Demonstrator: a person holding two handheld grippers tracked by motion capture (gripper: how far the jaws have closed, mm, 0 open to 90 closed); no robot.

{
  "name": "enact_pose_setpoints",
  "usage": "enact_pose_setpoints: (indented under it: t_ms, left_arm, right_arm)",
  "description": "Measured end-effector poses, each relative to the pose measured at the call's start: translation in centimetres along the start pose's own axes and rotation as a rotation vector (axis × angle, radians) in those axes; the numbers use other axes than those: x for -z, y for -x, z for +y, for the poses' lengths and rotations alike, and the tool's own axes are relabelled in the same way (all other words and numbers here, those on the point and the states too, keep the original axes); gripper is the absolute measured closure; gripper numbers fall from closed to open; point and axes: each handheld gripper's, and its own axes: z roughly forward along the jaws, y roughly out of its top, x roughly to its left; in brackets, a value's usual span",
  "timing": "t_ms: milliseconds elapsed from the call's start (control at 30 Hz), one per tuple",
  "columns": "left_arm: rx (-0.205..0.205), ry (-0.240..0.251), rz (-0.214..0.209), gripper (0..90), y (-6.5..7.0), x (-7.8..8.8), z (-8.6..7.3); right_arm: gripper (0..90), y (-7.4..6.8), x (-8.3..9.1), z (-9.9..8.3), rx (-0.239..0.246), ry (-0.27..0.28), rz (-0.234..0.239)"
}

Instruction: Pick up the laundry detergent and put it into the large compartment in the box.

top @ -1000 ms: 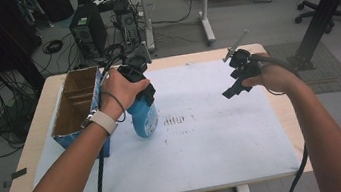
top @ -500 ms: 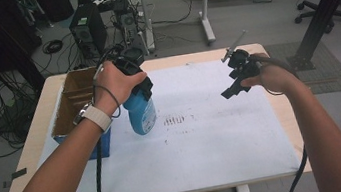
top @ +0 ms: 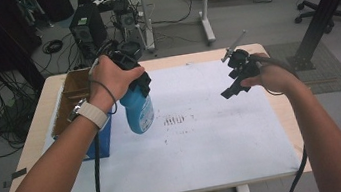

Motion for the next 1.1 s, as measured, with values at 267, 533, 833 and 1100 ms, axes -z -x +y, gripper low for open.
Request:
enact_pose_setpoints:
  t_ms: [267,533,833,1100]
  left_arm:
    - [0.008,0.01,0.017,37.3,0.0,1.3,0.0]
    - [0.024,0.023,0.021,37.3,-0.2,2.6,-0.2]
    - [0.034,0.028,0.041,37.4,-0.5,4.1,-0.6]
    - [0.044,0.033,0.044,37.3,-0.6,5.2,-0.6]
  right_arm:
    - [10.8,0.0,0.0,0.1,0.002,0.003,0.0]
    - [10.8,0.0,0.1,0.2,0.003,0.005,0.0]
    - [10.8,-0.1,0.1,0.3,0.005,0.009,0.0]
    - [10.8,-0.2,0.2,0.4,0.008,0.011,0.0]
